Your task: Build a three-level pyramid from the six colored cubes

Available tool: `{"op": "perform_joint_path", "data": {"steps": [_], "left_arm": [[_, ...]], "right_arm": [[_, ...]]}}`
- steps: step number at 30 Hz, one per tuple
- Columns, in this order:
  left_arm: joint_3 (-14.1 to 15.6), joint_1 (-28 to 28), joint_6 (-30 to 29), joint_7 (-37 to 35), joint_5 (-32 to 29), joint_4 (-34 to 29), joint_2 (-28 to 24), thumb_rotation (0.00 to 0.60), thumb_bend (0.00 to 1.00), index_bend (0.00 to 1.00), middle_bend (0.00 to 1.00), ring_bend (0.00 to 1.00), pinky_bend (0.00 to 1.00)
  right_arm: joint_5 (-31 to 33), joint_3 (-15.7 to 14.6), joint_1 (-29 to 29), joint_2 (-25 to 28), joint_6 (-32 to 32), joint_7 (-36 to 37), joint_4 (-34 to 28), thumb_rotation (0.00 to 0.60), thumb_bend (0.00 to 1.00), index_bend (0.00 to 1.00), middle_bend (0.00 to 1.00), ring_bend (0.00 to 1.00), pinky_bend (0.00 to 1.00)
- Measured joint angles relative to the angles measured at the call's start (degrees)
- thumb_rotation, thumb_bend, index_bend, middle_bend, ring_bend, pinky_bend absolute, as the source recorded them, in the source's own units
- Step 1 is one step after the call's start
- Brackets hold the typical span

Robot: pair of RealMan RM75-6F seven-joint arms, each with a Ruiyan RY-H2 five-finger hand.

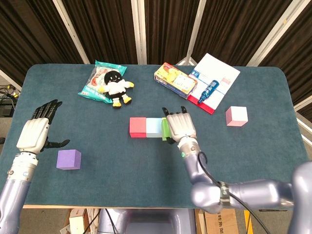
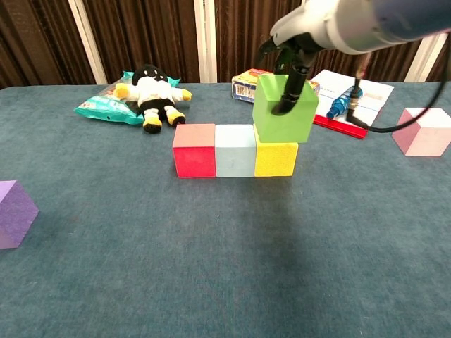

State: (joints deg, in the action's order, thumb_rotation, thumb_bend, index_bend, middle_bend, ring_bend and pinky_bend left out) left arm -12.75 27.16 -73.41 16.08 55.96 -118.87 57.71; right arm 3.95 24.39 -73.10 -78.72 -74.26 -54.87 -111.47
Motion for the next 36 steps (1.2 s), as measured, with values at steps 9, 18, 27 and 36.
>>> {"op": "perform_joint_path", "data": {"steps": [9, 18, 27, 36], "left_arm": [[-0.26, 0.08, 1.21, -1.4, -0.69, 0.55, -0.33, 0.6, 0.09, 0.0, 0.0, 0.0, 0.01], [-0.4, 0.25, 1.9, -2.0, -1.26, 1.12, -0.36, 0.6, 0.09, 0.0, 0.0, 0.0, 0.01], [-0.45, 0.37, 2.12, -2.14, -1.67, 1.47, -0.23, 0.6, 0.09, 0.0, 0.0, 0.0, 0.01], [-0.32, 0.57, 2.35, -1.9, -1.85, 1.88, 0.12, 0.6, 0.09, 0.0, 0.0, 0.0, 0.01]], "right_arm": [[4.63, 3.36, -4.13, -7.27, -2.58, -1.13, 9.75, 0.6, 0.36, 0.0, 0.46, 0.33, 0.01], [6.64, 4.5, -5.34, -9.97, -0.84, -3.47, 14.44, 0.6, 0.36, 0.0, 0.46, 0.33, 0.01], [6.95, 4.96, -5.55, -10.9, 2.07, -5.0, 17.05, 0.6, 0.36, 0.0, 0.46, 0.33, 0.01], [7.0, 5.49, -5.86, -11.63, 3.37, -5.84, 19.22, 0.6, 0.36, 0.0, 0.46, 0.33, 0.01]]}}
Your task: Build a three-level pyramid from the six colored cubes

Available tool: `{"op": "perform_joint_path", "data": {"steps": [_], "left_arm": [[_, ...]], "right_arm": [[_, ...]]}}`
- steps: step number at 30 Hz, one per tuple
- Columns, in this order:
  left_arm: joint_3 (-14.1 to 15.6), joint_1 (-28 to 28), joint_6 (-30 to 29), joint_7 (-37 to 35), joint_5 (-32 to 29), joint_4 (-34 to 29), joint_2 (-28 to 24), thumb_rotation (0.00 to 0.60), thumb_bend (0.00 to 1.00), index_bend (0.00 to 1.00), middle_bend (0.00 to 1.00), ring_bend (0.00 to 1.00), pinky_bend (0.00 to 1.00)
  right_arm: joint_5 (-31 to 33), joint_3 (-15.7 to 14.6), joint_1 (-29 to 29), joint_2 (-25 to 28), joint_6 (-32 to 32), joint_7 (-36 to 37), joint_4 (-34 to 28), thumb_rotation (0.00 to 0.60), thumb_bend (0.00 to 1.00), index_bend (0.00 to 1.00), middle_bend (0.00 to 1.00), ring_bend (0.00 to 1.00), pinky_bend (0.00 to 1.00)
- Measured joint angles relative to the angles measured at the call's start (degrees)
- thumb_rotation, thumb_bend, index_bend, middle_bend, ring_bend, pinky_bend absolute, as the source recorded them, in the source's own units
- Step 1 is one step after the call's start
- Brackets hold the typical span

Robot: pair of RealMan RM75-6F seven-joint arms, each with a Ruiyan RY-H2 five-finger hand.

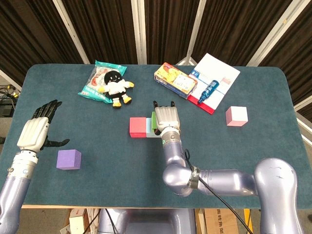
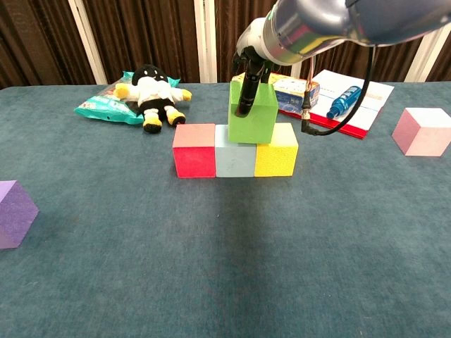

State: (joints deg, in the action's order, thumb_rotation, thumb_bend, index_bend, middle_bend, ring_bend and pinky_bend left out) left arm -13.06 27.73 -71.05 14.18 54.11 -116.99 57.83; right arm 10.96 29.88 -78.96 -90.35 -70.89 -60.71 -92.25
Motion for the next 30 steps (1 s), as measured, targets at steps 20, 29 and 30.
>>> {"op": "perform_joint_path", "data": {"steps": [20, 29, 30], "left_arm": [[0.1, 0.09, -0.19, 0.39, -0.27, 0.27, 0.4, 0.6, 0.09, 0.0, 0.0, 0.0, 0.01], [-0.04, 0.11, -0.05, 0.12, -0.59, 0.36, 0.31, 0.6, 0.09, 0.0, 0.0, 0.0, 0.01], [-0.05, 0.12, 0.0, 0.08, -0.62, 0.36, 0.3, 0.6, 0.09, 0.0, 0.0, 0.0, 0.01]], "right_arm": [[-0.07, -0.73, 0.39, -0.05, 0.97, -1.99, 1.11, 0.6, 0.36, 0.0, 0.46, 0.33, 0.01], [-0.26, -0.61, 0.1, 0.07, 0.7, -2.94, 1.34, 0.6, 0.36, 0.0, 0.46, 0.33, 0.01], [-0.21, -0.62, 0.09, 0.1, 0.68, -3.05, 1.33, 0.6, 0.36, 0.0, 0.46, 0.33, 0.01]]}}
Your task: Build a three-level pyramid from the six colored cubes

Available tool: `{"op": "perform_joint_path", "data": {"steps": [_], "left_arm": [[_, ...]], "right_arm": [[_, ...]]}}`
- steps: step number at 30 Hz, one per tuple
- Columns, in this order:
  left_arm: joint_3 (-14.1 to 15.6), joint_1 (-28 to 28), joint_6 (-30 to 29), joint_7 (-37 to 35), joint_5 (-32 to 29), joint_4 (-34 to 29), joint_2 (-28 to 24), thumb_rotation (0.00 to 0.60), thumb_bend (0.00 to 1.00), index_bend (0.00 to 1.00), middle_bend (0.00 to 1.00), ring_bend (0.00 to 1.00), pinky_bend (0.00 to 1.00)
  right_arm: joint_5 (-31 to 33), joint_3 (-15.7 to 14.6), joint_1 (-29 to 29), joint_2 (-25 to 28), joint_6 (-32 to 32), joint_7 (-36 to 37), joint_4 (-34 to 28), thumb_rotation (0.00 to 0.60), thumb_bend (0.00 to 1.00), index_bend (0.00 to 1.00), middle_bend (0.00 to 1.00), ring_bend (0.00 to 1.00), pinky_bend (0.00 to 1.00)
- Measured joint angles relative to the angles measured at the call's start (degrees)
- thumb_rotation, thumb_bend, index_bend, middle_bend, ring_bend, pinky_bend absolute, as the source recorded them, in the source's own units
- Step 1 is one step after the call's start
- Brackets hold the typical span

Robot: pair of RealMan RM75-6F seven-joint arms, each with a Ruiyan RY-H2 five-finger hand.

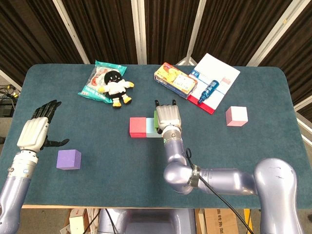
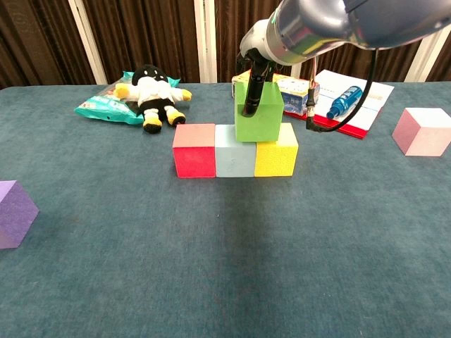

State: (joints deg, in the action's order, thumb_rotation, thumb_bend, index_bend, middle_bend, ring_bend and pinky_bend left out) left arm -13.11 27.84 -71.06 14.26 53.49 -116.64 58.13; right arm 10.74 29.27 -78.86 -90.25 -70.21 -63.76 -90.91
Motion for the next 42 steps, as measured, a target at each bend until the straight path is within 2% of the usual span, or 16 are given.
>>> {"op": "perform_joint_path", "data": {"steps": [42], "left_arm": [[0.0, 0.13, 0.18, -0.09, -0.61, 0.05, -0.04, 0.6, 0.09, 0.0, 0.0, 0.0, 0.01]], "right_arm": [[0.71, -0.08, 0.73, -0.71, -0.15, -1.54, 0.6, 0.6, 0.36, 0.0, 0.46, 0.33, 0.01]]}}
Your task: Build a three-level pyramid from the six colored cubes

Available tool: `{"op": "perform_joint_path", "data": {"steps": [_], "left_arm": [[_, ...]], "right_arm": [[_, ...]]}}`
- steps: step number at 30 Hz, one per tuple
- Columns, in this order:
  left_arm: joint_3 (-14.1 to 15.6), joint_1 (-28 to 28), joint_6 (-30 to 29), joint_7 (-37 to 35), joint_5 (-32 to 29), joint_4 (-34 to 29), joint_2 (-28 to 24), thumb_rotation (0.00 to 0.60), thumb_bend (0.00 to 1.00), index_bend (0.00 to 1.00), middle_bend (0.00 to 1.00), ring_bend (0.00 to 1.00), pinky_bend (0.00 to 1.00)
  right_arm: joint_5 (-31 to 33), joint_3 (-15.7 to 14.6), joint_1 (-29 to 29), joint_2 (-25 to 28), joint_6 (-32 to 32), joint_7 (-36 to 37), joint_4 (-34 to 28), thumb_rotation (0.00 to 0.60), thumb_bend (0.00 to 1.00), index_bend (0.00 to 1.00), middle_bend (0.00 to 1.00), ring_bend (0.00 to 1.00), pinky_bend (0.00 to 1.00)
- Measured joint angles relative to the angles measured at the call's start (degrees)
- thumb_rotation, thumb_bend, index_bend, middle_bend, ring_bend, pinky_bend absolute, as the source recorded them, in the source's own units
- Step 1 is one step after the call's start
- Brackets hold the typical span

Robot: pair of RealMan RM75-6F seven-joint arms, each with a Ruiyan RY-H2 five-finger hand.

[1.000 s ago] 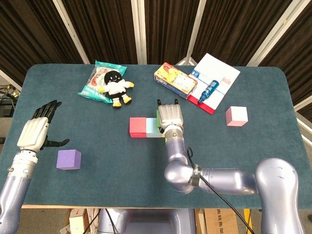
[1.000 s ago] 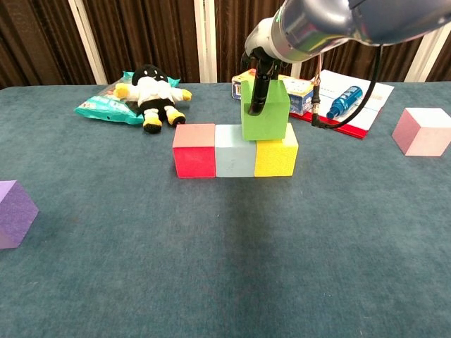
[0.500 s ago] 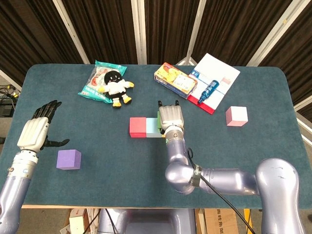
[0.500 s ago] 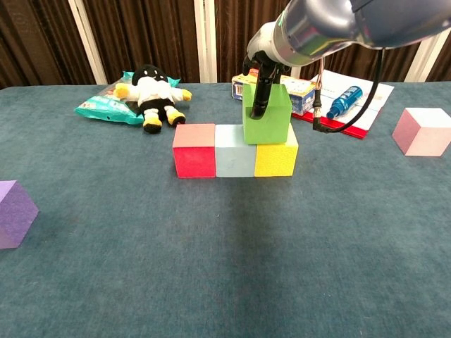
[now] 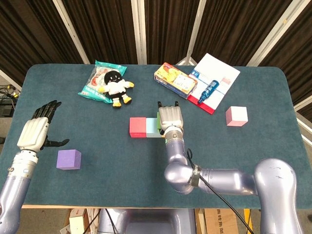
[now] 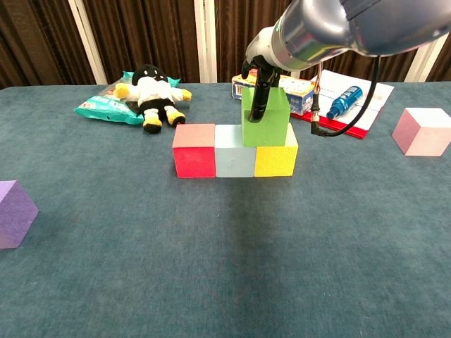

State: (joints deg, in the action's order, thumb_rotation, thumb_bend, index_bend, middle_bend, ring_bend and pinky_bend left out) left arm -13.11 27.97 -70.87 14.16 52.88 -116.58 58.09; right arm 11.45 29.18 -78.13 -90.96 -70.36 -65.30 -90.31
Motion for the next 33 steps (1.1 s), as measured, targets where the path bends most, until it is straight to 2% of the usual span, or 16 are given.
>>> {"op": "perform_joint_path", "data": {"steps": [12, 23, 33], "left_arm": [[0.06, 0.06, 0.09, 0.12, -0.12, 0.14, 0.06, 0.6, 0.09, 0.0, 0.0, 0.0, 0.01], [0.03, 0.1, 0.18, 0.09, -0.37, 0.26, 0.03, 0.6, 0.09, 0.0, 0.0, 0.0, 0.01], [0.03, 0.18, 0.33, 0.12, -0.63, 0.4, 0.05, 0.6, 0.09, 0.0, 0.0, 0.0, 0.01]], "right_arm": [[-0.74, -0.11, 0.17, -0.55, 0.11, 0.2, 0.29, 0.6, 0.36, 0.0, 0.45, 0.31, 0.01], [-1.14, -0.19, 0.37, -0.67, 0.1, 0.19, -0.06, 0.6, 0.36, 0.0, 0.25, 0.16, 0.01], [-0.65, 0.22, 0.69, -0.14, 0.28, 0.27, -0.96, 0.6, 0.36, 0.0, 0.13, 0.09, 0.01]]}}
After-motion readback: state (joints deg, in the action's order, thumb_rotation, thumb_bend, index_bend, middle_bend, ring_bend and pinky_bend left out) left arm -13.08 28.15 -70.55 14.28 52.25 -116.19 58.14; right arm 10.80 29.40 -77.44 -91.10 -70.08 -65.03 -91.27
